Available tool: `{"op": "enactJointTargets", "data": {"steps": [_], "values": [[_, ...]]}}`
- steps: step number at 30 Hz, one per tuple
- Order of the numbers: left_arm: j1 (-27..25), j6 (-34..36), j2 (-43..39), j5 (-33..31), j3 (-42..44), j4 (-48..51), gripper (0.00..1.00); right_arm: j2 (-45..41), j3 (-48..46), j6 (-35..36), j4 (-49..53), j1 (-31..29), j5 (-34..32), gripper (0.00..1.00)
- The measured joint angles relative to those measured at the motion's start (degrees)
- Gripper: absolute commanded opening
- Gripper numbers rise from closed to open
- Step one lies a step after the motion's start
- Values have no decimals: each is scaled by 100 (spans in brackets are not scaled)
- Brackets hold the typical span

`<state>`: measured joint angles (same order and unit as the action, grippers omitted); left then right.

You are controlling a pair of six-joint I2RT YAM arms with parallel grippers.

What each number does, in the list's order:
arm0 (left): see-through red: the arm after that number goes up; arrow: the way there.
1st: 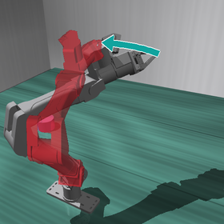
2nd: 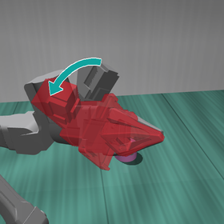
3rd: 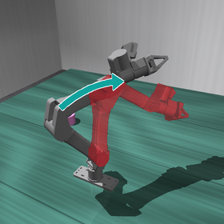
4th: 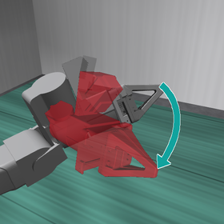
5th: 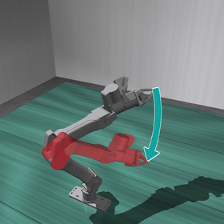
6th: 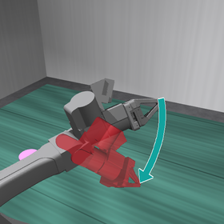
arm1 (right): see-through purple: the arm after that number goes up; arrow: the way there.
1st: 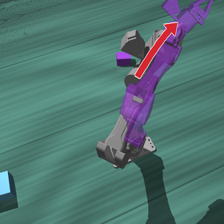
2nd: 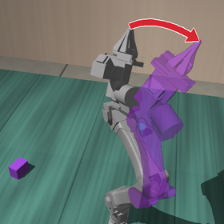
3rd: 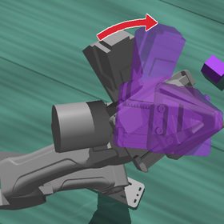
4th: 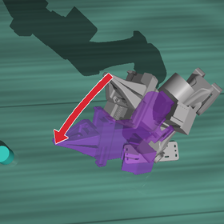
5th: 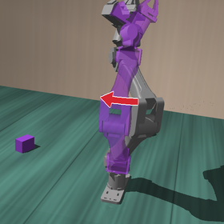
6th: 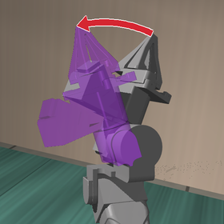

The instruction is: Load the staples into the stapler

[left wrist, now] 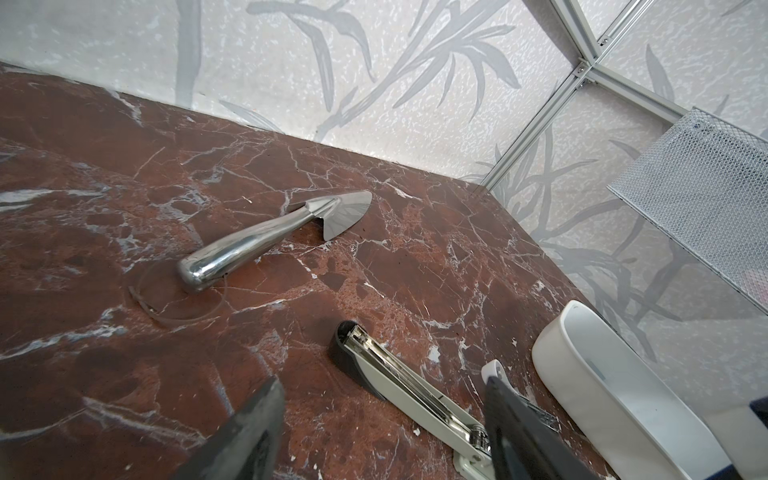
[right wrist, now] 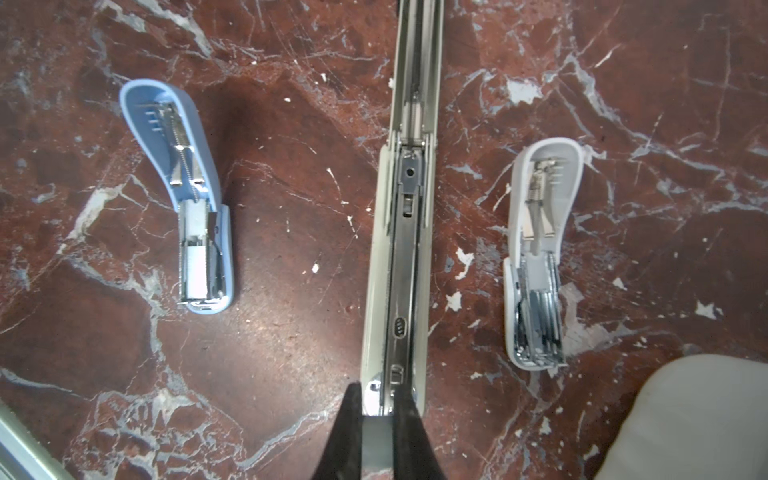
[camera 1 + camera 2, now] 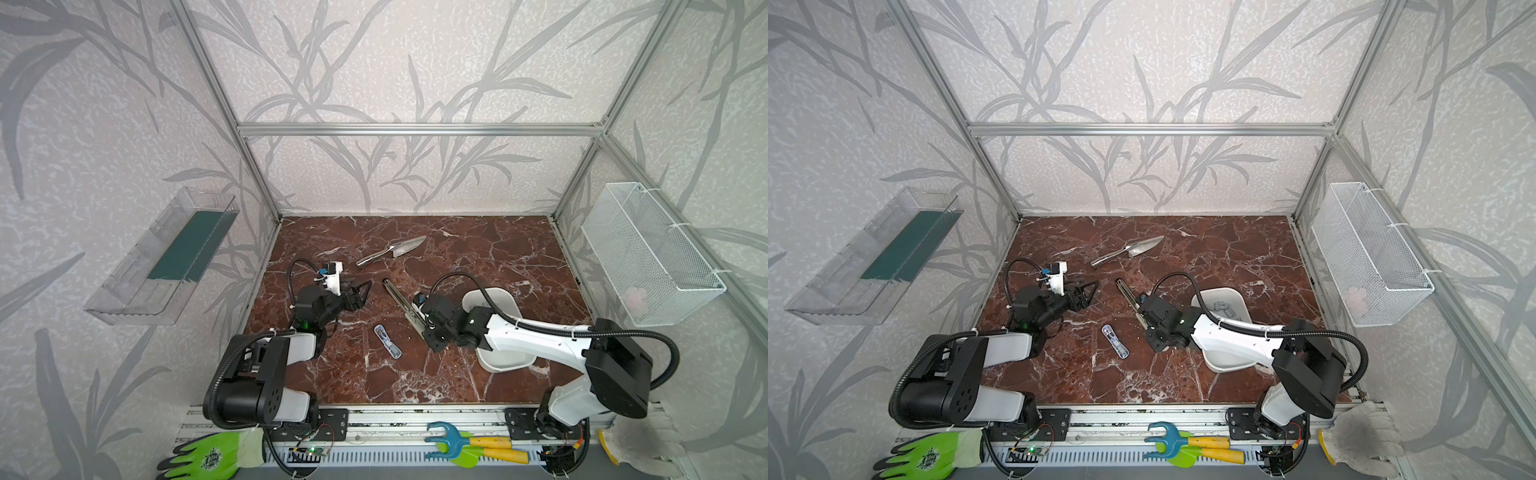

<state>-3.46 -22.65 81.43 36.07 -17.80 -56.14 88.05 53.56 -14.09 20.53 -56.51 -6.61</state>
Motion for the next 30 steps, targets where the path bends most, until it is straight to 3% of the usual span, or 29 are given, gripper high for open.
{"op": "enactJointTargets", "data": {"steps": [30], "values": [[0,-4,0,0,7,-4,76,293,264,197,0,-17,-256,11]]}}
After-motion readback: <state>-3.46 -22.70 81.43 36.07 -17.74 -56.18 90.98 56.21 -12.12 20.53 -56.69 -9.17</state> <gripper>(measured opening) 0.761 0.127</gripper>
